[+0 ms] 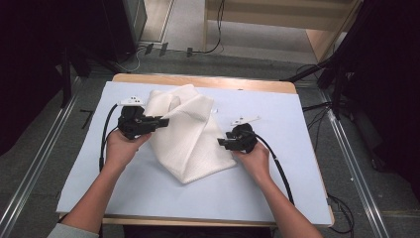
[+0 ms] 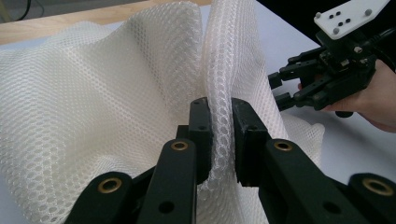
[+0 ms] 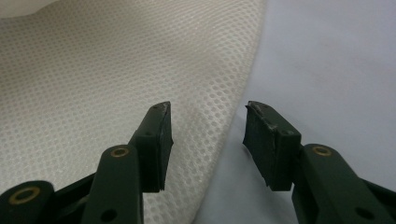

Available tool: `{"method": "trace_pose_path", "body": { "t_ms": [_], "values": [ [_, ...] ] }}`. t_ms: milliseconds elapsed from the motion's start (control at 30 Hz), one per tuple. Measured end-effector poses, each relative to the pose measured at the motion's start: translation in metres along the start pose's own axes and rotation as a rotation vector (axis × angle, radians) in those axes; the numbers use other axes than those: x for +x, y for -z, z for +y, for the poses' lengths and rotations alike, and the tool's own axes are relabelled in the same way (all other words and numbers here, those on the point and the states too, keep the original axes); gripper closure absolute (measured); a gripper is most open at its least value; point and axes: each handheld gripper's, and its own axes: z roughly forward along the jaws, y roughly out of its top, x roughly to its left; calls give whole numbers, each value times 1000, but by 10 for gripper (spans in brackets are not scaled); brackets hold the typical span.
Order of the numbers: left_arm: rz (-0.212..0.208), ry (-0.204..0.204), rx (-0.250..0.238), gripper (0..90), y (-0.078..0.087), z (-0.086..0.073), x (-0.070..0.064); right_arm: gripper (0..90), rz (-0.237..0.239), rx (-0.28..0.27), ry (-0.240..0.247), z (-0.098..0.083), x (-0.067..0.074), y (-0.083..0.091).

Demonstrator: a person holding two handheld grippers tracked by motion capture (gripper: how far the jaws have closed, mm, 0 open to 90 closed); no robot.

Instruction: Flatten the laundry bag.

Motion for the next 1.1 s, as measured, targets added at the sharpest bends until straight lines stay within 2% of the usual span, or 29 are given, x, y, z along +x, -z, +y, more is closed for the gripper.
{"method": "trace_pose_path", "body": {
  "t_ms": [67,100,133,167,200,233,267,333,367,433,467,567,900,967,1067,1100],
  "values": [
    [0,-1,1,808,0,0,0,542,0,3,13,1,2,-2],
    [-5,1,0,809,-1,-1,0,588,-26,12,47,2,7,-5],
    [-5,1,0,809,-1,-1,0,588,-26,12,47,2,7,-5],
    [-5,1,-1,810,0,-1,0,666,-43,17,63,3,8,-5],
    [-4,0,-1,809,0,-1,0,686,-53,20,73,3,8,-5],
    [-4,0,-1,810,0,-1,0,686,-53,20,73,3,8,-5],
    [-7,1,-4,810,0,-1,0,725,-52,20,80,3,8,-5],
    [-7,0,-5,810,0,-1,1,853,-37,29,81,4,9,-5],
    [-9,-1,-5,810,0,0,1,885,-39,37,89,5,10,-4],
    [-7,-1,-6,811,0,0,1,893,-38,38,75,5,10,-4],
    [-9,3,-14,812,1,0,1,900,-25,41,46,5,7,-2],
    [-15,8,-32,812,3,1,3,900,-14,49,7,6,2,1],
    [-11,21,-55,814,5,2,8,900,-31,46,-31,5,-9,16],
    [-26,26,-62,821,5,4,10,900,-37,40,-45,3,-12,20],
    [-27,29,-67,820,5,5,11,900,-44,40,-54,1,-16,24],
    [-23,36,-76,820,5,5,13,900,-54,36,-73,-1,-21,31]
  ]
}}
